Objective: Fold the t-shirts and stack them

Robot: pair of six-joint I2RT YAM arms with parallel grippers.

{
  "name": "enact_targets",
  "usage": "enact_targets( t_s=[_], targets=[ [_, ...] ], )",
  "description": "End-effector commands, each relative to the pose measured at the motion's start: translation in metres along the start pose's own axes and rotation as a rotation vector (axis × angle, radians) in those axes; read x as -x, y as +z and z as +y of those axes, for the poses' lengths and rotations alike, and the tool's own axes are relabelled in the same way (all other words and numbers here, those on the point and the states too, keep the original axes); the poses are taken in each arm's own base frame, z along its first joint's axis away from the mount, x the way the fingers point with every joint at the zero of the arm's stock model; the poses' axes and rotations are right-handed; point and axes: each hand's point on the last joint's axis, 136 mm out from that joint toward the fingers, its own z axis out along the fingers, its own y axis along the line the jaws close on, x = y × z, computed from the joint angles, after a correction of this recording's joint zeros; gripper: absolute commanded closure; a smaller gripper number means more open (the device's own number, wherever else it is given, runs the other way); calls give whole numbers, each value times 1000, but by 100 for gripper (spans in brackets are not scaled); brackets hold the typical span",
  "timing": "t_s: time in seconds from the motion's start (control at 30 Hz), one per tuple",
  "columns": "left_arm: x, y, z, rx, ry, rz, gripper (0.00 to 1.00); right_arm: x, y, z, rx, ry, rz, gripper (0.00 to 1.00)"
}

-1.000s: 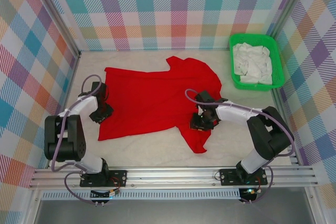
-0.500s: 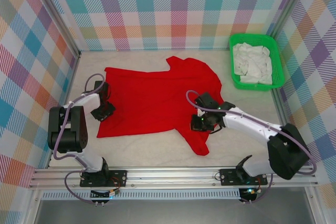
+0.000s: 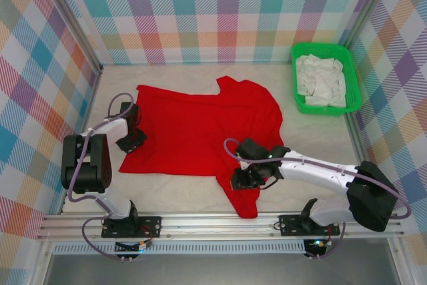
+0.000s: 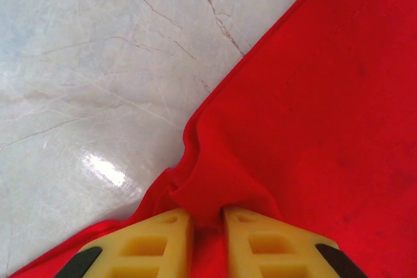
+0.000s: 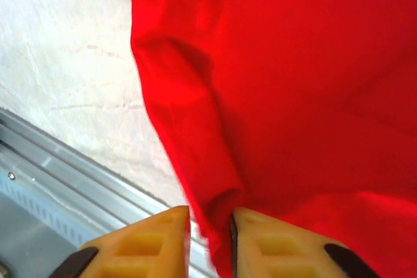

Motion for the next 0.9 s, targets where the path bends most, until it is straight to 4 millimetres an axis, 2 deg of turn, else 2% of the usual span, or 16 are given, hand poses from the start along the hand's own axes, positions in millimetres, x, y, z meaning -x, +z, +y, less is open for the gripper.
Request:
enact_targets(
  t_s=[0.0,0.17,0.23,0.43,0.53,0.67,0.77,0.87],
  targets=[
    [-19,16,0,19,42,66,81,-15,10,-2,-42,15,52,64],
    [-20,18,-1,21,46,68,82,-15,11,18,-10,-41,49,61],
    [-21,20,-1,23,48,74,82,-13,12,27,17,-63,54,65],
    [-26,26,-1,29,53,85,83,-6,21,47,66,-116,70,84],
    [-28,28,-1,33,57,92,84,-8,32,56,83,-142,109,86],
    [-29,29,-1,35,59,93,84,-22,42,71,108,-206,189,87],
    [-29,28,0,34,60,92,88,-37,42,71,102,-240,242,84],
    [-28,24,-3,25,65,89,89,-49,32,55,53,-243,260,77]
  ],
)
